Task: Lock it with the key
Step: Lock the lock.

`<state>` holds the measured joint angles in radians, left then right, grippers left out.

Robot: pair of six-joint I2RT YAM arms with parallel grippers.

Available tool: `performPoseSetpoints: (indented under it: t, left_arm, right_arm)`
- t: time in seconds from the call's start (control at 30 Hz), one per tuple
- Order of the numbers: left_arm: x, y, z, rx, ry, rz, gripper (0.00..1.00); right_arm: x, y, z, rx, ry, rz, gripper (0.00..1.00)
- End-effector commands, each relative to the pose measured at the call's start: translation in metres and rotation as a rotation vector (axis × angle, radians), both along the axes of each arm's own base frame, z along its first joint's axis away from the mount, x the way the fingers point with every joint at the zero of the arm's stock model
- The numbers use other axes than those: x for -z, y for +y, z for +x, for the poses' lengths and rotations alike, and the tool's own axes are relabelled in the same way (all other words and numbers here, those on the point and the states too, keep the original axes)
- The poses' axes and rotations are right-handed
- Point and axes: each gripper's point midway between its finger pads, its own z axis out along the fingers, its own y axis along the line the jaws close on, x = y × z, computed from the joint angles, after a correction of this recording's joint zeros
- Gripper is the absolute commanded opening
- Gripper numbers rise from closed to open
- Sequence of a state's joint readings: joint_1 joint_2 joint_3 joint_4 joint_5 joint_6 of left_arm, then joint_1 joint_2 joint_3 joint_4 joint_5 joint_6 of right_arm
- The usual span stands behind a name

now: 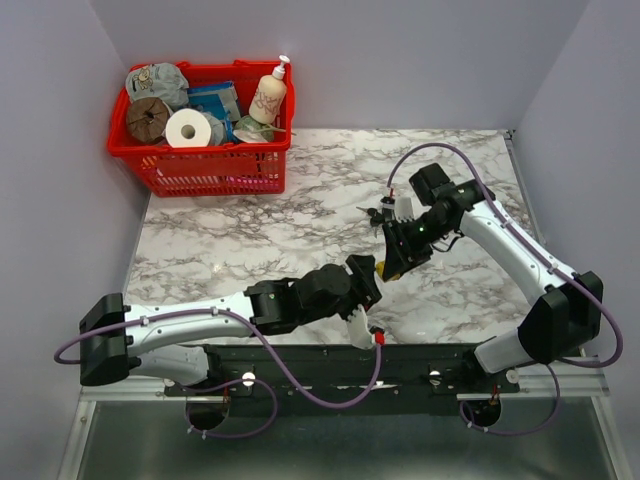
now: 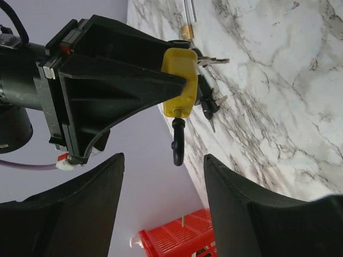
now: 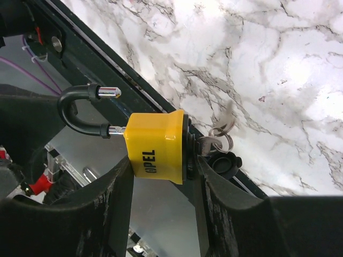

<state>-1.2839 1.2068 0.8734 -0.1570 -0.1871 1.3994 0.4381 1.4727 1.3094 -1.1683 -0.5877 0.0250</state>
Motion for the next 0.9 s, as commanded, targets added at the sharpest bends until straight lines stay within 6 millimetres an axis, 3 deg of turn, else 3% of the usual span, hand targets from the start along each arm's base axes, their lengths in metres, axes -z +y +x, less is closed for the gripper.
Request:
performPoseSetpoints:
  t: [0.0, 0.6, 0.7, 0.87]
  left_arm:
    - [0.0, -0.007, 0.006, -0.022, -0.039, -0.012, 0.67]
    - [0.011, -0.012, 0.007, -0.019, -0.037, 0.011, 0.4]
    - [0.015, -0.01, 0.009, -0.034, -0.037, 0.023, 0.31]
    - [0.014, -0.008, 0.015, -0.074, -0.043, 0.028, 0.07]
  right_arm:
    - [-0.008, 0.006, -0.006, 0.005, -0.003, 0.041, 0.01]
    - [-0.013, 0.009, -0.012, -0.013, -0.007, 0.062, 0.01]
    - [-0.014, 0.01, -0.012, -0.015, -0.005, 0.068, 0.01]
    - [-0.016, 0.011, -0.014, -0.022, 0.001, 0.085, 0.01]
